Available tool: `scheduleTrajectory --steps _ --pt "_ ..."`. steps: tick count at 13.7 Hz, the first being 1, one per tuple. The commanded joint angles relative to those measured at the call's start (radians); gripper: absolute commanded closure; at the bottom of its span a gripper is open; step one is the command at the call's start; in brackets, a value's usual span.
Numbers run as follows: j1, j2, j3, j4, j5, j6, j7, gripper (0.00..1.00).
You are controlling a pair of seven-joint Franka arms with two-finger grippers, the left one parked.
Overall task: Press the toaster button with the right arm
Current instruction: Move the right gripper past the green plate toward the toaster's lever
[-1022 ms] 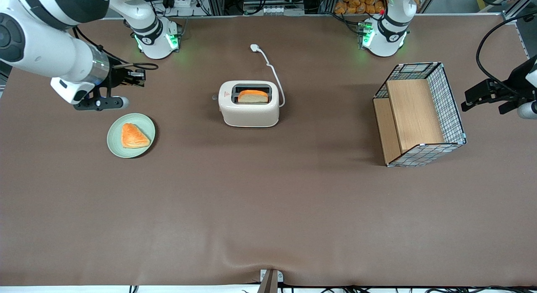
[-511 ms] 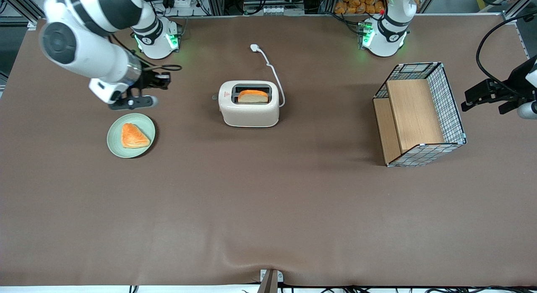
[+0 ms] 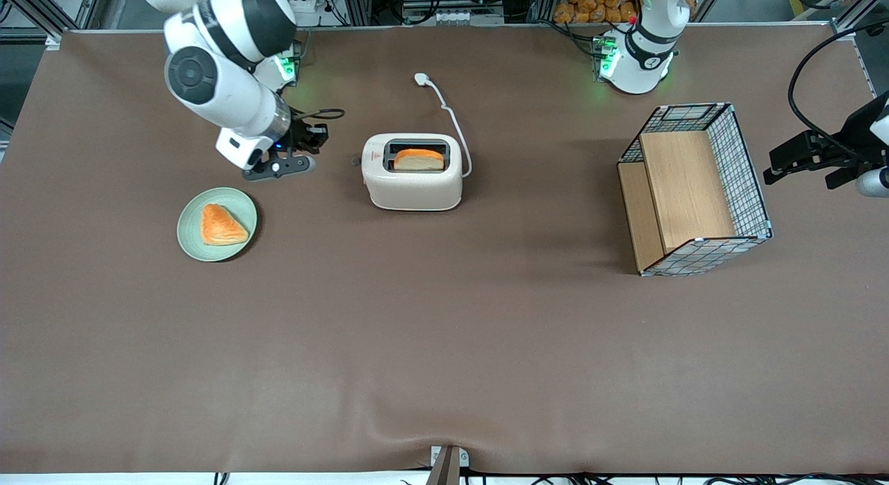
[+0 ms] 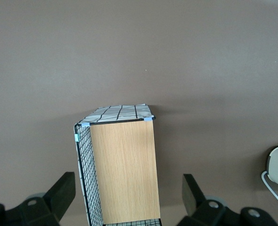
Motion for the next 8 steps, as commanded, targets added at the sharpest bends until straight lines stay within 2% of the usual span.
scheduleTrajectory --steps 1,4,5,7,8 --pt "0.022 -0.018 -0.004 -0.049 0.025 0.064 0.012 1.00" --pt "0.034 -0.004 -0.003 -0.118 0.061 0.172 0.010 1.00" --pt "0.037 0.002 -0.003 -0.120 0.078 0.170 0.012 1.00" --pt "0.043 0.006 -0.003 -0.132 0.156 0.173 0.010 1.00" --pt "0.058 0.010 -0.003 -0.132 0.163 0.178 0.010 1.00"
